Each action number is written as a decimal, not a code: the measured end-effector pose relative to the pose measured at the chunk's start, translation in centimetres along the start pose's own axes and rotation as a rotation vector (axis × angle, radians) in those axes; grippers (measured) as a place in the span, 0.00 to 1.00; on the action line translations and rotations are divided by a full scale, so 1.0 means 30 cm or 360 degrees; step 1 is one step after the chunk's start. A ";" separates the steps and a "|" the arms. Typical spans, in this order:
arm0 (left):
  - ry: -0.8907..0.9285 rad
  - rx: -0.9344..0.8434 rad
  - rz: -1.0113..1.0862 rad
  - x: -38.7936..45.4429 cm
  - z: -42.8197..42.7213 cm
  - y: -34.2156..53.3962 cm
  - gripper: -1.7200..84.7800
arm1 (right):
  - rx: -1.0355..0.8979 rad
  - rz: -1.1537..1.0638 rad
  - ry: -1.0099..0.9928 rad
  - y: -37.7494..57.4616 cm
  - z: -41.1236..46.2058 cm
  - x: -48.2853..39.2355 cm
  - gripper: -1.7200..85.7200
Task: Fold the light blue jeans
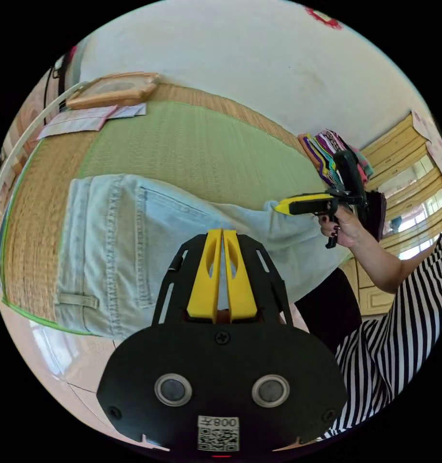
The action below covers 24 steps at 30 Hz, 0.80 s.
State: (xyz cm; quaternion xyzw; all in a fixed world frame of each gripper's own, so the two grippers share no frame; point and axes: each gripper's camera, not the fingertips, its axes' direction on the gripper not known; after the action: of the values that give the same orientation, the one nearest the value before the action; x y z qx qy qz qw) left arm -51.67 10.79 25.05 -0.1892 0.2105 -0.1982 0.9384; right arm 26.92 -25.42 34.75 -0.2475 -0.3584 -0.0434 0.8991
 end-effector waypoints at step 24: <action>-0.0426 0.0030 -0.0287 -0.242 -0.159 0.163 0.02 | 0.0036 0.0034 0.0287 -0.268 -0.042 0.071 0.03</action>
State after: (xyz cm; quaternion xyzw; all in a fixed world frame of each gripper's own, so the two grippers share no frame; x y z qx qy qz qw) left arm -58.53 16.94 21.22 -0.2232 0.0640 -0.2566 0.9382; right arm 27.22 -32.82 38.72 -0.2363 -0.2738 -0.0520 0.9309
